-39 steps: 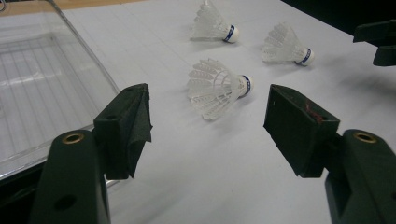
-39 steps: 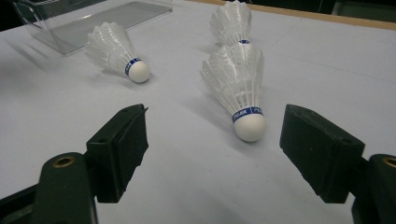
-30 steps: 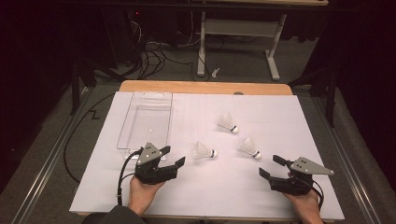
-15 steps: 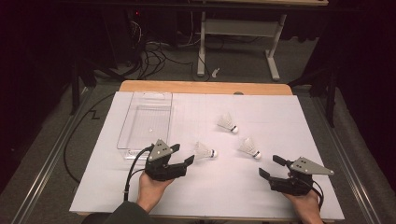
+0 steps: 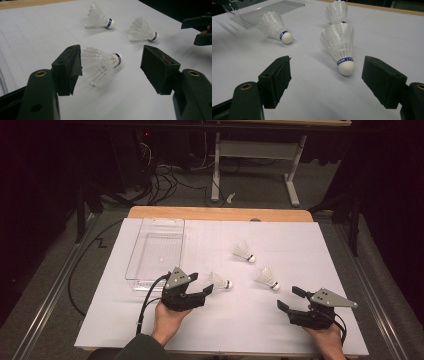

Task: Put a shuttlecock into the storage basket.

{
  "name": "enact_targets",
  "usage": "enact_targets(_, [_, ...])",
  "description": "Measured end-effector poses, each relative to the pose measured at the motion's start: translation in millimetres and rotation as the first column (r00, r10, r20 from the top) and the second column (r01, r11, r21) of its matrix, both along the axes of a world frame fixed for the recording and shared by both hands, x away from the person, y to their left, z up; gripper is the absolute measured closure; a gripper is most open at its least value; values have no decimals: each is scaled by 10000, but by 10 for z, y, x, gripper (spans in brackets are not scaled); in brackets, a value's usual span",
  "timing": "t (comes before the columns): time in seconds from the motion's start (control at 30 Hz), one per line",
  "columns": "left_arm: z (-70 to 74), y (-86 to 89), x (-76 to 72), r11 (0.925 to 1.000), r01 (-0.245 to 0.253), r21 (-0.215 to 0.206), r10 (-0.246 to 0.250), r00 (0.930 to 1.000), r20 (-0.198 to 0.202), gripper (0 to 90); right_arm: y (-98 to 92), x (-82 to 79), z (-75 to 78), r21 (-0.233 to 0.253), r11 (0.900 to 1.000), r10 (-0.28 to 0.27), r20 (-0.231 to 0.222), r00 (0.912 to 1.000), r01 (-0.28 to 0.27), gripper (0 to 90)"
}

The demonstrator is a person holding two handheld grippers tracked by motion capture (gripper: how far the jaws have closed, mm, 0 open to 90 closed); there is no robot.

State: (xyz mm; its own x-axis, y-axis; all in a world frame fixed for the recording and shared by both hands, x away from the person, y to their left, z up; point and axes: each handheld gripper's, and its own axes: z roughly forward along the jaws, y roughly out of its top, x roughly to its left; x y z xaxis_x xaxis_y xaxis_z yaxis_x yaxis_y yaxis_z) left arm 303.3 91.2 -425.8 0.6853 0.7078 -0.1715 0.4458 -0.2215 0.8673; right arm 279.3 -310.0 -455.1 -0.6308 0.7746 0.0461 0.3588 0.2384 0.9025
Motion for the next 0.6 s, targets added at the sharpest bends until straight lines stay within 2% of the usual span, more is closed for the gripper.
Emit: enact_targets(0.6, [40, -190, 116, 9995, 293, 83, -293, 9996, 9, 337, 2, 1, -2, 8, 10000, 43, -38, 10000, -43, 237])
